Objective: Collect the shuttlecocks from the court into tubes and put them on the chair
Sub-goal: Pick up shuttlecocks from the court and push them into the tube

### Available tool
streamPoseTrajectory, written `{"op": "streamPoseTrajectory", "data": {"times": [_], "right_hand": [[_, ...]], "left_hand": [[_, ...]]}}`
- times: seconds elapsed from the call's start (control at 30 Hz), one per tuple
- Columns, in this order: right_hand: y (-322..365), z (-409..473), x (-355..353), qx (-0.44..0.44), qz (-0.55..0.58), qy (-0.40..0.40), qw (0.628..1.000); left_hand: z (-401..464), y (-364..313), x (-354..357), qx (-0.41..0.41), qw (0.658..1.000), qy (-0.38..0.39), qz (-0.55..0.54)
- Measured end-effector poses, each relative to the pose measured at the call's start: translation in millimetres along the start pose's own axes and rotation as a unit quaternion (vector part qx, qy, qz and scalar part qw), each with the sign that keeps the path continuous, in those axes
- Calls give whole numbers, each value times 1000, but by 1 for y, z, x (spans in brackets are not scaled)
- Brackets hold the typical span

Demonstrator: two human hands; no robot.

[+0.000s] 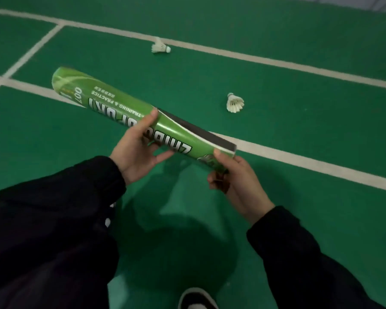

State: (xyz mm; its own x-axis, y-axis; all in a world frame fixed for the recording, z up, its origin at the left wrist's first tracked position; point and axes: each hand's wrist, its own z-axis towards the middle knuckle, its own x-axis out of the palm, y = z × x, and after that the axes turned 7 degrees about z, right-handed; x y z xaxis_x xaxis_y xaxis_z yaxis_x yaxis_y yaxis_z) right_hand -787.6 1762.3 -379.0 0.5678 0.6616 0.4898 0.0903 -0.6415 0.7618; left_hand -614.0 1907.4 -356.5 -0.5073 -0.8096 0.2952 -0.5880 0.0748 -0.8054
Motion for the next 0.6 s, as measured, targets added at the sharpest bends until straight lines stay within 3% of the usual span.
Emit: {"op": "streamPoseTrajectory", "data": {"times": [0.1,0.27,0.47,0.6], "right_hand": [[21,0,-32,-10,-13,-79,997],[50,-22,-59,-64,0,-194,979],[72,-11,-39,-93,0,-285,954],[85,22,-1,-70,-15,-277,958]], "left_hand": [[41,18,18,-39,993,84,-71],[77,33,53,-101,970,222,-16],[122,12,57,-135,954,263,-41],[140,-20,33,-141,957,246,-59]]}}
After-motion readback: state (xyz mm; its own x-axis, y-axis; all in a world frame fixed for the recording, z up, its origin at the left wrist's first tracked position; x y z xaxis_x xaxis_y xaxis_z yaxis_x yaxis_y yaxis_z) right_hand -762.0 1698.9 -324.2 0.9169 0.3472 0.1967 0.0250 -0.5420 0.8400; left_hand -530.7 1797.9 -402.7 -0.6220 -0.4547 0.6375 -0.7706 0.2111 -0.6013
